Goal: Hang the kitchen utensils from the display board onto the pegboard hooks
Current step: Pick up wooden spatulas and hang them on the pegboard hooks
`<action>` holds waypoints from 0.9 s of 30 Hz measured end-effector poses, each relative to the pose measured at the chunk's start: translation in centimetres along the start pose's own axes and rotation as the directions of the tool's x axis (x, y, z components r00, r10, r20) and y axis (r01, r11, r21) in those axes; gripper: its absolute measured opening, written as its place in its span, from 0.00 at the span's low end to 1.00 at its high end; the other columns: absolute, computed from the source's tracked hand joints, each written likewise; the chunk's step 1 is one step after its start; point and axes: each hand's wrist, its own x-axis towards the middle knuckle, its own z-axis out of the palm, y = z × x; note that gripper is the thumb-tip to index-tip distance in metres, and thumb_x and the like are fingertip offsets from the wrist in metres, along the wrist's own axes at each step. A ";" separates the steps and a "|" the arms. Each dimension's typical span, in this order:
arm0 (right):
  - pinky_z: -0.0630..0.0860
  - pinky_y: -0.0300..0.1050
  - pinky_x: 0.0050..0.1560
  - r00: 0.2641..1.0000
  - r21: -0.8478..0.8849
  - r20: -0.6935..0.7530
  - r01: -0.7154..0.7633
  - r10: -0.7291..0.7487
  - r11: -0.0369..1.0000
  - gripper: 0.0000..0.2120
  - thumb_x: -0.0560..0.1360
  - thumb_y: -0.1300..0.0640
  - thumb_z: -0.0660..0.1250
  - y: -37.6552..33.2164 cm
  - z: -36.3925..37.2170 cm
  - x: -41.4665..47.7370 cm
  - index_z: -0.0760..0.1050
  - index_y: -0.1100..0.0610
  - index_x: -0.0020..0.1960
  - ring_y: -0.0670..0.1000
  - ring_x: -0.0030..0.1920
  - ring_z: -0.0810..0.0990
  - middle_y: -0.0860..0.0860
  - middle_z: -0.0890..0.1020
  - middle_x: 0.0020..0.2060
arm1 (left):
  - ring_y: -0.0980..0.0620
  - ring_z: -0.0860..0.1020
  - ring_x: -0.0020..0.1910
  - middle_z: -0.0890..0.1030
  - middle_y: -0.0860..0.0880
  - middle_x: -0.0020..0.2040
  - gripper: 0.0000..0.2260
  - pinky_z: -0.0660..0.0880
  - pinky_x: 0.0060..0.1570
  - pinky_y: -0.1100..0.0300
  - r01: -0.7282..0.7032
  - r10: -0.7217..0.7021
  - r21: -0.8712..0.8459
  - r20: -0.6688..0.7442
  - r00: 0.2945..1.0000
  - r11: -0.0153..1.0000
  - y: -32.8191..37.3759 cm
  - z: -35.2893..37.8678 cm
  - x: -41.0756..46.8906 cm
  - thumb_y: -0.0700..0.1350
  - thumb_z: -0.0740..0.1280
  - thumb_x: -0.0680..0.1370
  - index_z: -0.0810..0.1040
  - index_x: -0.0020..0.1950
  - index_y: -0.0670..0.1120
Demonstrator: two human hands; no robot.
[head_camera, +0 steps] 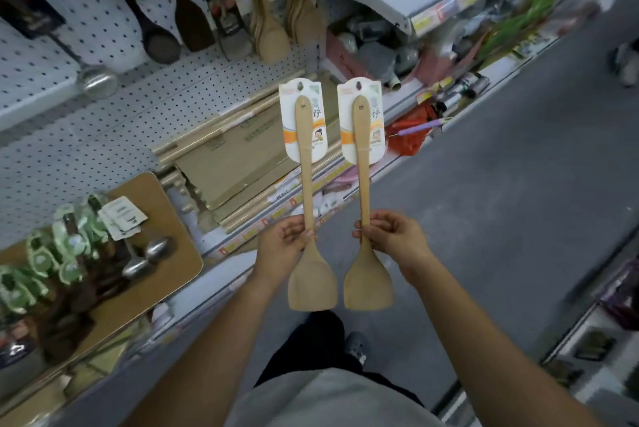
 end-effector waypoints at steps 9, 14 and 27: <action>0.84 0.49 0.49 0.995 -0.089 0.096 0.011 -0.002 0.996 0.07 0.77 0.74 0.65 -5.9 0.1 7.9 0.78 0.67 0.52 0.58 0.43 0.85 0.64 0.85 0.45 | 0.42 0.83 0.50 0.85 0.44 0.46 0.13 0.80 0.52 0.50 -0.006 -0.009 -0.138 -0.113 0.994 0.990 1.9 1.5 7.0 0.31 0.70 0.75 0.80 0.51 0.49; 0.83 0.52 0.49 0.987 -0.139 0.158 0.034 -0.012 0.990 0.09 0.76 0.74 0.66 -8.2 1.0 11.4 0.80 0.63 0.49 0.59 0.44 0.85 0.61 0.86 0.44 | 0.41 0.84 0.50 0.85 0.45 0.45 0.13 0.79 0.55 0.47 -0.032 -0.001 -0.164 -0.201 0.980 0.986 3.0 1.3 8.9 0.31 0.70 0.75 0.81 0.51 0.49; 0.79 0.57 0.51 0.922 -0.204 0.380 0.162 -0.074 0.966 0.09 0.76 0.74 0.66 -16.2 -1.5 22.7 0.79 0.65 0.53 0.60 0.47 0.85 0.63 0.86 0.45 | 0.59 0.84 0.38 0.86 0.51 0.40 0.12 0.78 0.40 0.67 -0.135 -0.006 -0.258 -0.480 0.877 0.957 9.1 7.2 15.0 0.30 0.68 0.76 0.79 0.57 0.39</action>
